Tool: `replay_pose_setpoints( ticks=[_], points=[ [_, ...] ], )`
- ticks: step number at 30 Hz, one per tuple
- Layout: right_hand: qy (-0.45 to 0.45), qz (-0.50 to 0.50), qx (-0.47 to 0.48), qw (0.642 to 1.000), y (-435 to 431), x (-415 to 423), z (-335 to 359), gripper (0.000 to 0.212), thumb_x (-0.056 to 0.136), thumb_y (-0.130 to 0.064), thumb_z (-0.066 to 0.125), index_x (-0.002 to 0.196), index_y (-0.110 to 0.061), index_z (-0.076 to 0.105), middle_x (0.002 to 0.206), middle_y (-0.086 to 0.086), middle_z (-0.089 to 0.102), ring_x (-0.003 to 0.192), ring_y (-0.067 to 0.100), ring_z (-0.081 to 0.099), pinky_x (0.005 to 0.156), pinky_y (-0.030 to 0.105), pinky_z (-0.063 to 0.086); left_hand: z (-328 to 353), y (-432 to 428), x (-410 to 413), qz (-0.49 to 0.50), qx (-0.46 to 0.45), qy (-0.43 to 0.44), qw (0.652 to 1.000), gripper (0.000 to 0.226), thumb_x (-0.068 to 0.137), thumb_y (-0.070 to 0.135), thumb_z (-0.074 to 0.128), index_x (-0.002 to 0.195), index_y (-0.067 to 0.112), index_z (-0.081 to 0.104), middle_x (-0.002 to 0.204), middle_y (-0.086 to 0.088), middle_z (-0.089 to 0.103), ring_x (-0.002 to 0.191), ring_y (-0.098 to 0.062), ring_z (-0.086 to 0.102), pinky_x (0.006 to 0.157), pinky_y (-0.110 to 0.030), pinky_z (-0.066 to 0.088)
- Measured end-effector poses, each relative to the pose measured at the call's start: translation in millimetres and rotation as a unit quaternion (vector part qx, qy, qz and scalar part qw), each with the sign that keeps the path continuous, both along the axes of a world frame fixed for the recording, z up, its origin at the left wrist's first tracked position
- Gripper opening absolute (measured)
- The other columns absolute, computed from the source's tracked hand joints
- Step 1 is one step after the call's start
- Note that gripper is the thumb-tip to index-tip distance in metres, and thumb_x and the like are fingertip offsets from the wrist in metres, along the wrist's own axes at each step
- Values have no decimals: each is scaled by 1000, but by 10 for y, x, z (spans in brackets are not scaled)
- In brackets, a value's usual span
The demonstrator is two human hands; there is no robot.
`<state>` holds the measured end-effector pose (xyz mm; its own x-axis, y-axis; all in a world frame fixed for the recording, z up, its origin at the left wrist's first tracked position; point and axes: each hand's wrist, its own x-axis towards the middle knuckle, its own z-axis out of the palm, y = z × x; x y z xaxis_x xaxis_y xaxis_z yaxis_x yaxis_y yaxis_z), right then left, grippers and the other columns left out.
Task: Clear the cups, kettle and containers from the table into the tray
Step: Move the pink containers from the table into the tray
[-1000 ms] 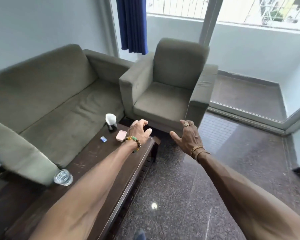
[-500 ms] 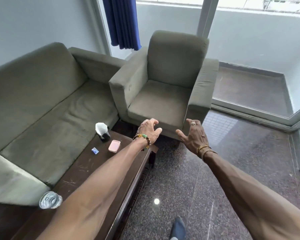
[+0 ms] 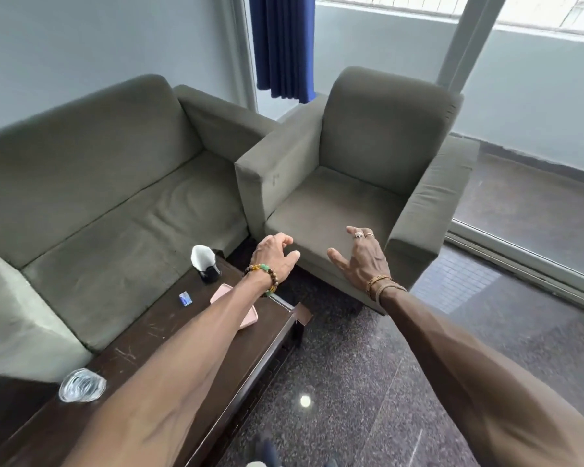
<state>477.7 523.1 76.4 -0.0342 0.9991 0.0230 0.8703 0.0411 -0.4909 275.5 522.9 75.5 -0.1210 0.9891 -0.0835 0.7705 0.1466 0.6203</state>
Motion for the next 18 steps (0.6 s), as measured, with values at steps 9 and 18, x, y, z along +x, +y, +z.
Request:
replay_pose_setpoints(
  ticks=[9,18],
  points=[
    [-7,68,-79,995,615,-516,-456,70,89,-52,59,144,-14,37,137,8,42,122,27,49,102,39,44,-402,496,-549,72,-50,-12,996,35,82,29,68,115,18,66,116,-3,67,106,-21,62,96,-31,47],
    [0,126,-106,986,1264,-1268,-703,69,88,-52,60,142,-14,40,136,8,44,123,28,49,103,39,43,-729,772,-1106,159,-101,-72,979,34,83,27,67,115,17,66,116,-4,69,109,-20,63,97,-30,48]
  ],
)
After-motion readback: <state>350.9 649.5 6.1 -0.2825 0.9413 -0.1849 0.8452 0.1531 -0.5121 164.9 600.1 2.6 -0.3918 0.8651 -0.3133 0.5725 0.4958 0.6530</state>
